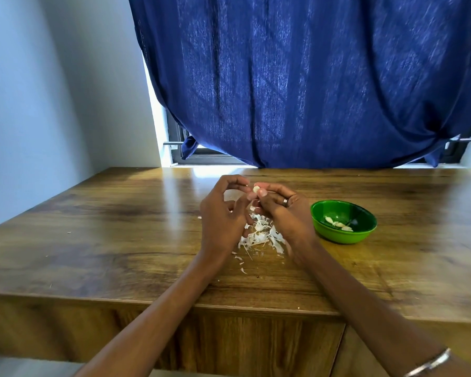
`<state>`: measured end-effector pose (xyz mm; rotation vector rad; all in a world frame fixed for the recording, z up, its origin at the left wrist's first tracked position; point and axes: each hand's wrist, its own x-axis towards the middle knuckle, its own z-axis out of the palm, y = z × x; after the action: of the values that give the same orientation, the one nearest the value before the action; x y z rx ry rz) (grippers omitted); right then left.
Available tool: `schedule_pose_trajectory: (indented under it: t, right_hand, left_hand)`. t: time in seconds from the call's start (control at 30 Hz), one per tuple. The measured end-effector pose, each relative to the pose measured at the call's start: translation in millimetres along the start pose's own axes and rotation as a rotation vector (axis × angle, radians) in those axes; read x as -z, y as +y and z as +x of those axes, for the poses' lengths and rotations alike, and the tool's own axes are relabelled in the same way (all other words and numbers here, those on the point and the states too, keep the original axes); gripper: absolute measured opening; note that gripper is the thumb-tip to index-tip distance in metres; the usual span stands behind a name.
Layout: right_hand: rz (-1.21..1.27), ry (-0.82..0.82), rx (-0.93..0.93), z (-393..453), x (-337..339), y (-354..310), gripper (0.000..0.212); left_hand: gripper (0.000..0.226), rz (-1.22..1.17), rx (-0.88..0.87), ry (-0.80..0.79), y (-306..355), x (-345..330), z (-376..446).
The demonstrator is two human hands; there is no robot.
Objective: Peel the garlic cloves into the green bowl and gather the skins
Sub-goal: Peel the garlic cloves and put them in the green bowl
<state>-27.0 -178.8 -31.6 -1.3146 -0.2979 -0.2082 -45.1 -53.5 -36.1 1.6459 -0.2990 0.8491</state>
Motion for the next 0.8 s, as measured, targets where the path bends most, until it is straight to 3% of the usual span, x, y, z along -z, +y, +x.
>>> schedule_pose_trajectory:
  t: [0.27, 0.57, 0.8]
  right_hand:
    - [0.056, -0.098, -0.147, 2.2, 1.1, -0.9, 0.011]
    - [-0.034, -0.109, -0.030, 1.7, 3.4, -3.9, 0.017]
    - [-0.015, -0.194, -0.080, 1.2, 3.3, -4.3, 0.020]
  left_hand:
    - [0.012, -0.117, 0.119, -0.024, 1.3, 4.8, 3.2]
    - [0.010, -0.171, 0.161, -0.060, -3.9, 4.7, 6.7]
    - [0.008, -0.242, 0.232, -0.125, -5.3, 8.2, 6.0]
